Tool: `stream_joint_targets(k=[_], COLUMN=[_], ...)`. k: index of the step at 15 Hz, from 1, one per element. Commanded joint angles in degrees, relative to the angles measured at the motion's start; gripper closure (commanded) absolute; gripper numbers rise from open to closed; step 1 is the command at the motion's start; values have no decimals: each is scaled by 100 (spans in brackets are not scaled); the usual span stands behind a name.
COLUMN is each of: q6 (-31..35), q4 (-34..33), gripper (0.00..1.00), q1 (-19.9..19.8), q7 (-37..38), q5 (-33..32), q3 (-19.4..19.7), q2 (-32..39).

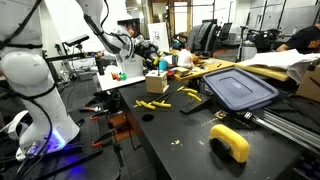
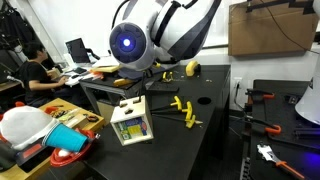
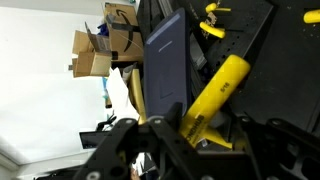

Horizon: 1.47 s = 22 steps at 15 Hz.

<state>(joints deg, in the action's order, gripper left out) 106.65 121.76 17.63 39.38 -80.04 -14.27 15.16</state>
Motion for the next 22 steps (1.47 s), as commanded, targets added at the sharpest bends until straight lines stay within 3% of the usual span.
stream_joint_targets(k=[1,14,15,16,18,22], q6=[-360,-848,-858,-849,-770,-626], q4=[-80,-496,-543,-584,-631,-708], gripper=[89,89,73,39,31,1], q1=[94,541,554,558,529,399], q7=[-262,-313,-303,-282,-262,-229], q5=[-134,-564,-599,-632,-668,-394], q3=[-63,-115,-109,-106,-109,-189], q2=[28,1367,1458,1524,1560,1266])
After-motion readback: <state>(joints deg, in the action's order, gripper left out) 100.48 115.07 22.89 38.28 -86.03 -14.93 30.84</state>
